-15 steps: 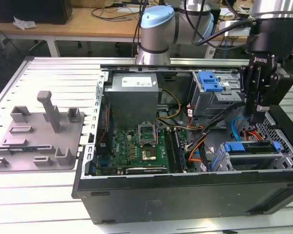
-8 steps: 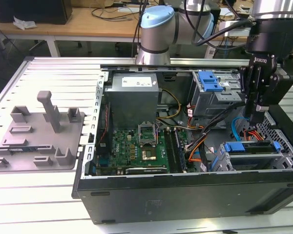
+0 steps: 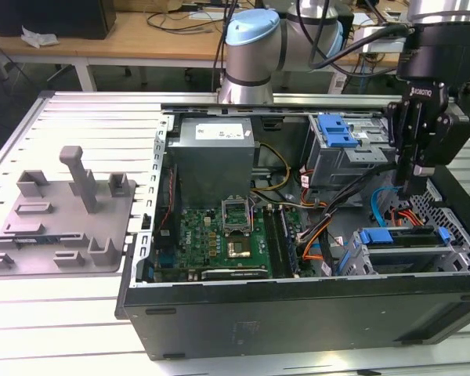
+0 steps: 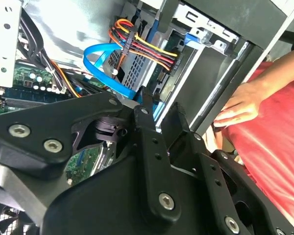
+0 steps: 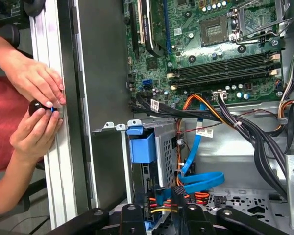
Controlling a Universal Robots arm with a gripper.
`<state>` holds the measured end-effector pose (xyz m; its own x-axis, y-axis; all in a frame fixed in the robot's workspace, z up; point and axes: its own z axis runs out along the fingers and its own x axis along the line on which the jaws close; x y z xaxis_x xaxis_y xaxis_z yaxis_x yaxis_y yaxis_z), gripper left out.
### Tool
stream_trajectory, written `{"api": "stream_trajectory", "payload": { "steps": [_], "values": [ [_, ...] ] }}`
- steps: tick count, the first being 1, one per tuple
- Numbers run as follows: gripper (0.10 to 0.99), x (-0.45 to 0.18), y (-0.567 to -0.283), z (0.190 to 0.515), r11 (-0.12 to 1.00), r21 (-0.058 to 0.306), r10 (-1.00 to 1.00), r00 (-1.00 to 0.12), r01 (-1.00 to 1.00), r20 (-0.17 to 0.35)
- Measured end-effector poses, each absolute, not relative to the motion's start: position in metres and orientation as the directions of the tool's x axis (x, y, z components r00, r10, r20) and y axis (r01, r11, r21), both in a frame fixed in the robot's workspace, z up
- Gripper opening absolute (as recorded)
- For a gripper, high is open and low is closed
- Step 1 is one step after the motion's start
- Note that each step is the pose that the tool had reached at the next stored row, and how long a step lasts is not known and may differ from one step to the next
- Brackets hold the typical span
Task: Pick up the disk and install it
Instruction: 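Insert the second disk wire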
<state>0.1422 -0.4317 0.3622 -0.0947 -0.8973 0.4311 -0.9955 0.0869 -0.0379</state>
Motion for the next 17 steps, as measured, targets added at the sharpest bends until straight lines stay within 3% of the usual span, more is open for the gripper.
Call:
{"api": "stream_trajectory", "payload": {
  "steps": [9, 10, 13, 17],
  "values": [
    [0.349, 0.1422, -0.4358, 0.3597, 0.093, -0.038, -0.897, -0.100, -0.995, 0.431],
    [0.333, 0.1422, -0.4358, 0.3596, 0.093, -0.038, -0.897, -0.100, -0.995, 0.431],
    [0.161, 0.1422, -0.4358, 0.3594, 0.093, -0.038, -0.897, -0.101, -0.995, 0.431],
    [0.161, 0.1422, -0.4367, 0.3591, 0.094, -0.038, -0.897, -0.101, -0.995, 0.430]
  ]
}}
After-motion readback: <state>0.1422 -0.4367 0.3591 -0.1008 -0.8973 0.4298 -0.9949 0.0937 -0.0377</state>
